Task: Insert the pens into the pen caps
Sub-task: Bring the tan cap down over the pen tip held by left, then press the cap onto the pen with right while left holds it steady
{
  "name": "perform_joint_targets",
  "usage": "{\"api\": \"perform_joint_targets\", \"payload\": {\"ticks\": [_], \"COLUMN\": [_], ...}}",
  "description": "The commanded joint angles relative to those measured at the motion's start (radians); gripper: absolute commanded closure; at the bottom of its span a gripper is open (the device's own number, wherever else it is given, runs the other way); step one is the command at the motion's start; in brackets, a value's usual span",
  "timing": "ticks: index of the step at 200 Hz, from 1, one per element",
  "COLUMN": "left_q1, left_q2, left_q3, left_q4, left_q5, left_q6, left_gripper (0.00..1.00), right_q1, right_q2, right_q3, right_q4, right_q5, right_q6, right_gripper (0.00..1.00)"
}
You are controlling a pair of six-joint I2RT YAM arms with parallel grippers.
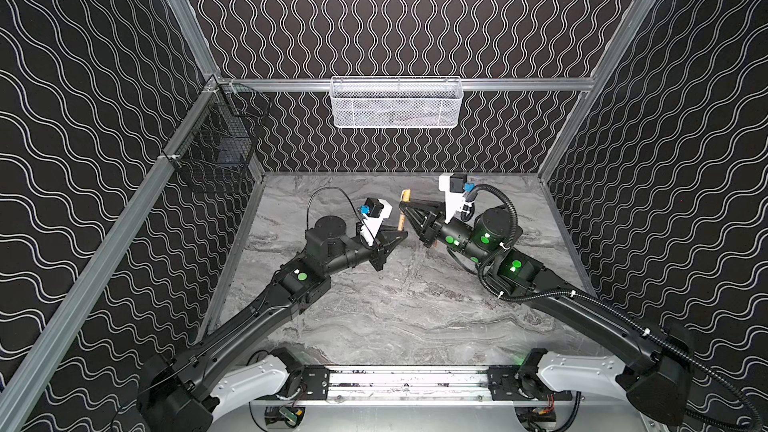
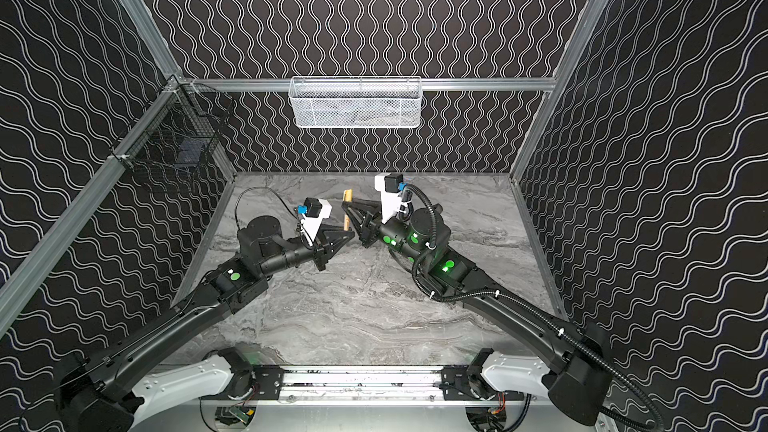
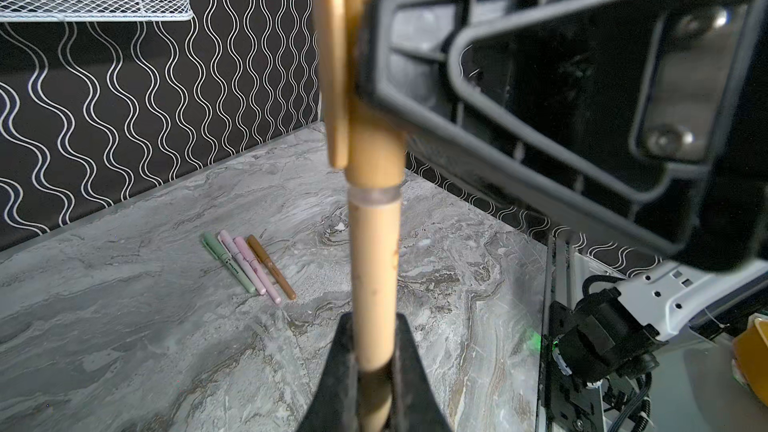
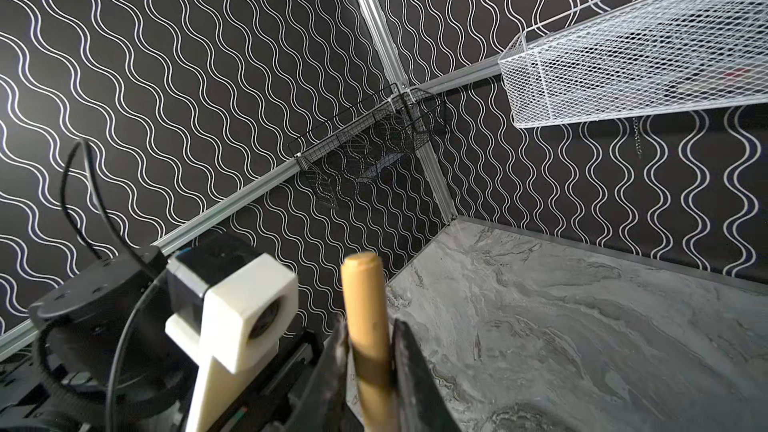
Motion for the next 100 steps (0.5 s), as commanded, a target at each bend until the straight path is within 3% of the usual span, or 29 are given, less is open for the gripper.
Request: {"api": "perform_joint_targets", "payload": {"ticks": [1, 52, 100], "left_q1": [-0.001, -0.001, 0.000], "left_q2": [0.002, 0.017, 0.016], "left_q3": [0.000, 0.006, 0.006], "left_q4": [0.034, 0.025, 0.027], "left_q5": [-0.013, -0.008, -0.009], "left_q6": [-0.004, 0.001, 0.002], "left_gripper": [1.00, 1.00, 1.00], "right_q1": [0.003, 0.000, -0.008], "right_q2": [-0.020, -0.033, 0.062], "right_q3": [0.000, 0.137, 0.353], "right_q4": [-0.015, -0.244, -0.468], "right_q5": [0.000, 0.055, 0.105], "right_q6": [-0.009, -0.039, -0.033], "right_gripper": [0.70, 0.61, 0.65]}}
